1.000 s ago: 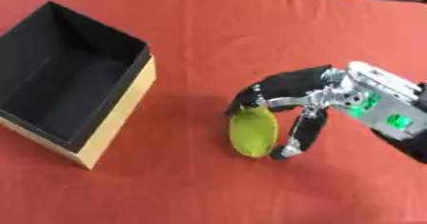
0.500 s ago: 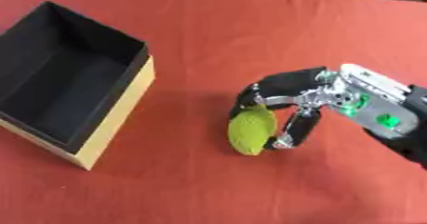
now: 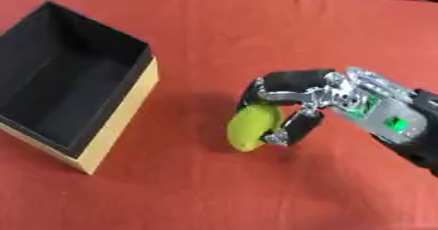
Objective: Pick up objects on the table and place them in the box.
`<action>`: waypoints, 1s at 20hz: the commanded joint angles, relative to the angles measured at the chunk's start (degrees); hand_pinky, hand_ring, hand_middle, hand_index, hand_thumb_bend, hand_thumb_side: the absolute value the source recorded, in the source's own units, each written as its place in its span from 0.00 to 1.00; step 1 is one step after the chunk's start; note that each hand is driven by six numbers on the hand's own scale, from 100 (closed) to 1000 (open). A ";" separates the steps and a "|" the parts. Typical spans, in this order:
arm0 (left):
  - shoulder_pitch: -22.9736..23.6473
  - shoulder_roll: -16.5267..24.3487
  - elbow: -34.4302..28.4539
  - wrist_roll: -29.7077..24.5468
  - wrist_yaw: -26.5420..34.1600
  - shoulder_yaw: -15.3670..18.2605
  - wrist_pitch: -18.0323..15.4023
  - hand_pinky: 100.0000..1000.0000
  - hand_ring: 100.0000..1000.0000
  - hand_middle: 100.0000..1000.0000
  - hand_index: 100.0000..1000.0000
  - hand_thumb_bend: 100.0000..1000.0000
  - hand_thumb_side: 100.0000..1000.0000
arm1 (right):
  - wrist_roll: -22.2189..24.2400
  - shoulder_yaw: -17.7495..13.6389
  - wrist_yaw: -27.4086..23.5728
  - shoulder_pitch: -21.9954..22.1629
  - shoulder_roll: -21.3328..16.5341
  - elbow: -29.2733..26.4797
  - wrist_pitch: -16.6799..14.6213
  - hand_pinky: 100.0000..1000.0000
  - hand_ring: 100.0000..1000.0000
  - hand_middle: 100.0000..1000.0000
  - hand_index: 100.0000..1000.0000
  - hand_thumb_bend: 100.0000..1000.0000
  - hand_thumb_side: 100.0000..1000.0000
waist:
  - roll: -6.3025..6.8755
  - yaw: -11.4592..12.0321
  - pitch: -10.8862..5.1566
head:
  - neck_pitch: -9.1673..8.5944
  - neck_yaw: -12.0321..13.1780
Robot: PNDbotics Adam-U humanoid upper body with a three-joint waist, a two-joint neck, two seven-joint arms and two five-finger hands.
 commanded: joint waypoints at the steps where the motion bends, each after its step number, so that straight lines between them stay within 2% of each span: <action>1: -0.46 1.29 -0.76 -0.03 0.06 0.43 0.03 0.65 0.52 0.48 0.63 0.00 0.00 | -1.82 -2.49 -0.74 -0.01 -2.74 -3.68 0.27 0.70 0.67 0.49 0.61 0.00 0.00 | 0.36 -0.11 -1.26 | -0.77 0.14; 3: -0.39 1.35 -0.77 0.05 0.02 0.46 0.01 0.65 0.52 0.48 0.63 0.00 0.00 | -3.50 -4.19 -0.54 -0.47 -3.04 -5.64 -0.42 0.69 0.67 0.50 0.63 0.00 0.00 | 0.38 -0.25 -1.36 | -0.65 0.26; 6: -0.34 1.46 -0.80 0.13 -0.04 0.42 -0.01 0.65 0.52 0.48 0.63 0.00 0.00 | -6.59 -6.21 -0.49 -2.63 -2.98 -6.18 -3.13 0.69 0.67 0.51 0.63 0.00 0.00 | 0.38 -0.39 -1.57 | -0.37 0.33; 11: -0.24 1.62 -0.89 0.27 -0.12 0.30 0.04 0.64 0.52 0.48 0.63 0.00 0.00 | -8.16 -7.89 -1.15 -9.16 -1.80 -6.25 -5.22 0.69 0.66 0.51 0.63 0.00 0.00 | 0.24 -0.49 -2.09 | 0.00 0.15; 15: -0.24 1.74 -0.99 0.35 -0.15 0.10 0.16 0.64 0.52 0.48 0.63 0.00 0.00 | -6.12 -7.66 -1.92 -16.39 1.86 -6.25 -3.96 0.68 0.66 0.52 0.63 0.00 0.00 | 0.06 -0.42 -2.59 | 0.41 -0.27; 20: -0.88 1.51 -1.36 0.33 0.05 -0.39 0.33 0.64 0.52 0.48 0.63 0.00 0.00 | -2.23 -7.43 -0.38 -25.30 9.61 -6.24 -0.47 0.67 0.64 0.51 0.62 0.04 0.00 | 0.05 -0.21 -2.86 | 0.86 -1.15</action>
